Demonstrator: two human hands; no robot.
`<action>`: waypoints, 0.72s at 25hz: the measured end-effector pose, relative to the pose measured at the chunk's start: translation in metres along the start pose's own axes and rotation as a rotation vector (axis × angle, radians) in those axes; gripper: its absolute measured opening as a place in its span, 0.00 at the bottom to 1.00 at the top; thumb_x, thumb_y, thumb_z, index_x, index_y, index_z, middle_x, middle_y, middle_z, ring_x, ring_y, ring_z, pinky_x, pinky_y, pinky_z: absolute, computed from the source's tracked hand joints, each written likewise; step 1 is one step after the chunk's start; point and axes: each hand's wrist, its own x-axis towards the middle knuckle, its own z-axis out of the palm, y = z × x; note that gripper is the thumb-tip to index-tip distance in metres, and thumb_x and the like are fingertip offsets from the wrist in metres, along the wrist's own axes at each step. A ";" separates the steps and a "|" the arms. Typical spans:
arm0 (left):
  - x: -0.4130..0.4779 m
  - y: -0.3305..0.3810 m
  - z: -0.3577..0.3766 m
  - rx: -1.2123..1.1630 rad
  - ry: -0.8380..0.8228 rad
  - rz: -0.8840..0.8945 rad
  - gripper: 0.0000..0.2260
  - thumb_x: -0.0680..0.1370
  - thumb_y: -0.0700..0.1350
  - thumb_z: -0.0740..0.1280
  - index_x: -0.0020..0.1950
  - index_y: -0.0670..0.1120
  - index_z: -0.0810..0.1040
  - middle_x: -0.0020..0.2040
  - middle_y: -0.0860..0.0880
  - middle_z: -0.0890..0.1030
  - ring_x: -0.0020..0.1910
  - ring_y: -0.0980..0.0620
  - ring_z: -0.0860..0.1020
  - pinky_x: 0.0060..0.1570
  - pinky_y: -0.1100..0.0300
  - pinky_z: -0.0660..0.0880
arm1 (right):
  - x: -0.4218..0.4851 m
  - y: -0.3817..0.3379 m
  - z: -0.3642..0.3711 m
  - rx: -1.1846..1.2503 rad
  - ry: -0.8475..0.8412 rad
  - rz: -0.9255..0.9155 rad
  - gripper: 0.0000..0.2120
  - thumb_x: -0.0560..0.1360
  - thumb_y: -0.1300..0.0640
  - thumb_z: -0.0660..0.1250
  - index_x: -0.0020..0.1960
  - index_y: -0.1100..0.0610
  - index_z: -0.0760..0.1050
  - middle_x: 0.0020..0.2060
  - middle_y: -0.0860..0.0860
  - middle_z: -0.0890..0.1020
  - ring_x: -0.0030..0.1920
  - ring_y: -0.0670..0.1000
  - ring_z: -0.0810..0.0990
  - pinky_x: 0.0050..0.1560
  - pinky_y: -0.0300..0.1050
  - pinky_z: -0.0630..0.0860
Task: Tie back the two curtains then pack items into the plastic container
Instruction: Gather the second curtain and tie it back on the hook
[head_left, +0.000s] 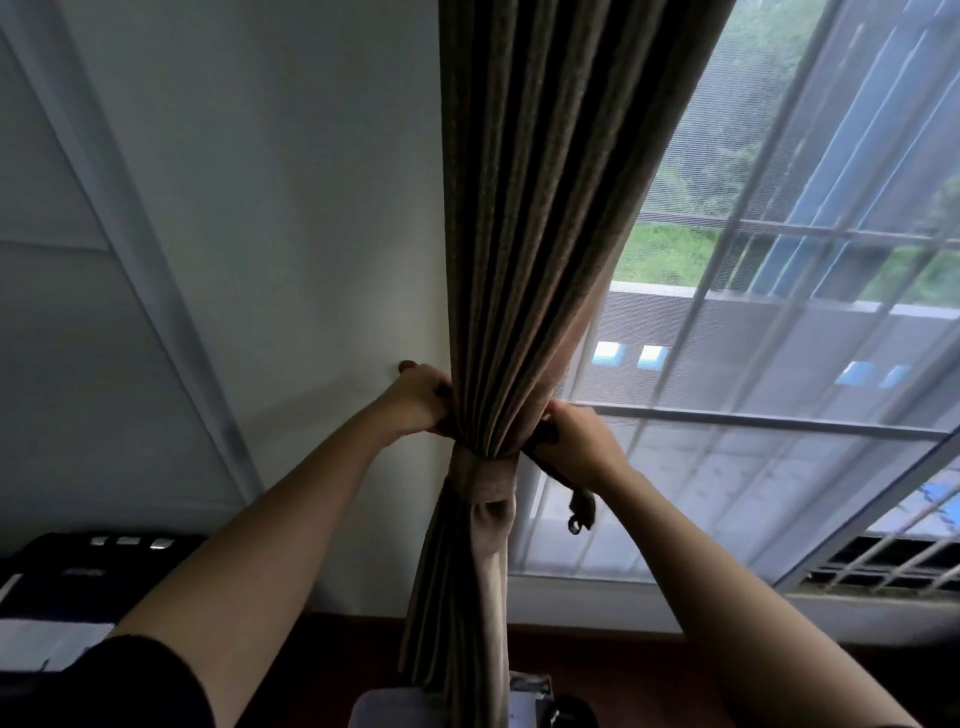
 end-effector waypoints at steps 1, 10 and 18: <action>-0.001 -0.005 0.000 -0.105 -0.019 -0.001 0.09 0.77 0.35 0.64 0.37 0.41 0.77 0.35 0.45 0.79 0.37 0.48 0.80 0.43 0.57 0.79 | 0.000 0.003 -0.005 -0.057 0.012 0.027 0.12 0.70 0.45 0.68 0.46 0.52 0.74 0.44 0.52 0.83 0.46 0.58 0.79 0.36 0.46 0.70; -0.027 -0.045 0.052 -0.250 0.222 0.250 0.04 0.76 0.42 0.68 0.45 0.42 0.80 0.42 0.48 0.82 0.42 0.53 0.80 0.47 0.59 0.78 | -0.062 0.006 -0.013 -0.084 0.069 0.144 0.14 0.70 0.45 0.70 0.37 0.51 0.68 0.33 0.50 0.75 0.36 0.56 0.73 0.32 0.45 0.64; -0.033 -0.025 0.052 -0.165 0.048 0.210 0.06 0.75 0.44 0.68 0.43 0.44 0.83 0.43 0.49 0.82 0.44 0.56 0.80 0.46 0.65 0.73 | -0.103 -0.060 0.031 -0.013 0.260 0.096 0.12 0.68 0.58 0.71 0.32 0.54 0.68 0.26 0.54 0.78 0.29 0.58 0.77 0.27 0.42 0.58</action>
